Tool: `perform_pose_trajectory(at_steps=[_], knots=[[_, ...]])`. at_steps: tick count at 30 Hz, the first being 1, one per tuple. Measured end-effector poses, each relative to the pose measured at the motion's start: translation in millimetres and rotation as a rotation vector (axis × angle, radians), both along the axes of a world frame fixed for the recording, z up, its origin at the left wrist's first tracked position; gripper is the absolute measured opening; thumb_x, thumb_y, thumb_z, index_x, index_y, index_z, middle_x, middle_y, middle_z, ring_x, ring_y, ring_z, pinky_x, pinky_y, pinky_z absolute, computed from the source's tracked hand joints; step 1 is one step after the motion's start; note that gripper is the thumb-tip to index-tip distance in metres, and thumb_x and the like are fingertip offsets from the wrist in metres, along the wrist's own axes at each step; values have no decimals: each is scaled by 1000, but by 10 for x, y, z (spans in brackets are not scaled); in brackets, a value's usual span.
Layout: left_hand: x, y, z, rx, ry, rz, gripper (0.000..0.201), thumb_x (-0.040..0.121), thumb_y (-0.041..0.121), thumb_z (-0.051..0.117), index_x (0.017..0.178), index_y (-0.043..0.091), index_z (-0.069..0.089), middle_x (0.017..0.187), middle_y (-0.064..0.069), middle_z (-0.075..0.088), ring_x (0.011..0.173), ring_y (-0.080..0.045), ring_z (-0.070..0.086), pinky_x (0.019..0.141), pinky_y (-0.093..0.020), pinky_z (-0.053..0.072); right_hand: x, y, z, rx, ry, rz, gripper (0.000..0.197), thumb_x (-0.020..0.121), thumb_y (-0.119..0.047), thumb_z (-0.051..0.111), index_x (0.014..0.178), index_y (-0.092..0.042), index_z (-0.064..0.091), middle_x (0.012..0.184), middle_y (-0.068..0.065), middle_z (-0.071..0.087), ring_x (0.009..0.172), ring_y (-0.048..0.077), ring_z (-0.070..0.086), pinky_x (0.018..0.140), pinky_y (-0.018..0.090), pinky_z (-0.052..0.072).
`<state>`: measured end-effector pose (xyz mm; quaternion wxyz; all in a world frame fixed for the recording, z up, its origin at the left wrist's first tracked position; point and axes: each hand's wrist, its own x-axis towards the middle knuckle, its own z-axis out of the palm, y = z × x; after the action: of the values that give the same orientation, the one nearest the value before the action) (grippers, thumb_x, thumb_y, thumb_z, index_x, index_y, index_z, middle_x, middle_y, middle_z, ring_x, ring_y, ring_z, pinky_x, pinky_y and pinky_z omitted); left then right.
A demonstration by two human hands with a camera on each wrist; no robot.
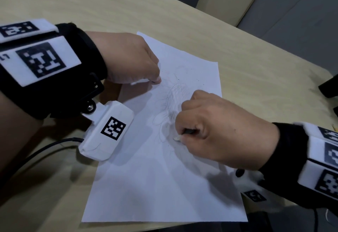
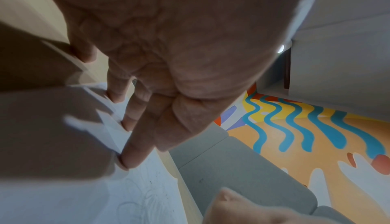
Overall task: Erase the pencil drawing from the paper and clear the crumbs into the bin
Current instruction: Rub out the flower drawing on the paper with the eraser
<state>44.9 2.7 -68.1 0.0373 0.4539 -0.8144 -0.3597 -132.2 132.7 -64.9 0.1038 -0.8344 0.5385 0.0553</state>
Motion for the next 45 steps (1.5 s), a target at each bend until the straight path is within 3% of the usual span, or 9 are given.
perform_pose_trajectory(at_steps=[5, 8, 13, 17, 20, 25, 45], knots=[[-6, -9, 6, 0, -4, -4, 30, 61, 53, 57, 76, 35, 76, 117, 5, 72, 115, -15, 62, 105, -47, 44, 3, -102, 12, -79, 40, -52, 11, 75, -19, 51, 65, -19, 55, 62, -6, 49, 71, 24, 45, 63, 44, 46], [-7, -17, -2, -8, -9, -3, 36, 64, 53, 58, 83, 29, 77, 118, 4, 72, 115, -17, 62, 105, -48, 44, 17, -28, 13, -2, 11, 13, 9, 74, -17, 55, 65, -19, 55, 62, -7, 49, 72, 25, 47, 61, 43, 47], [-5, -8, 14, -6, -14, -8, 28, 59, 53, 55, 66, 31, 72, 116, 4, 72, 114, -16, 62, 104, -48, 44, 8, -103, 10, -99, 61, -64, 11, 74, -19, 49, 65, -19, 54, 62, -7, 49, 69, 23, 42, 63, 43, 46], [-3, -13, 1, -8, -19, 1, 42, 58, 53, 55, 83, 28, 77, 118, 3, 72, 114, -17, 63, 105, -48, 44, 10, 65, 11, 14, 4, 37, 9, 74, -18, 54, 66, -19, 55, 63, -8, 48, 71, 25, 46, 61, 44, 46], [0, -16, -4, -6, -15, -6, 37, 58, 53, 55, 77, 30, 76, 117, 3, 72, 115, -18, 62, 105, -48, 44, -24, 52, 17, -24, 24, -5, 9, 75, -18, 54, 67, -20, 56, 63, -8, 49, 70, 24, 46, 60, 44, 46], [8, -15, -11, -13, -21, 0, 50, 57, 53, 53, 92, 27, 77, 120, 2, 71, 116, -21, 63, 106, -49, 44, -69, 120, 44, 7, 31, 37, 7, 73, -17, 57, 67, -18, 58, 63, -7, 49, 71, 25, 48, 58, 42, 46], [3, -8, 4, -26, -41, 10, 51, 58, 56, 53, 92, 27, 77, 120, 4, 71, 114, -20, 63, 106, -49, 43, -48, 177, 68, -1, 76, 48, 9, 74, -17, 55, 65, -17, 55, 62, -5, 47, 69, 26, 47, 57, 45, 46]])
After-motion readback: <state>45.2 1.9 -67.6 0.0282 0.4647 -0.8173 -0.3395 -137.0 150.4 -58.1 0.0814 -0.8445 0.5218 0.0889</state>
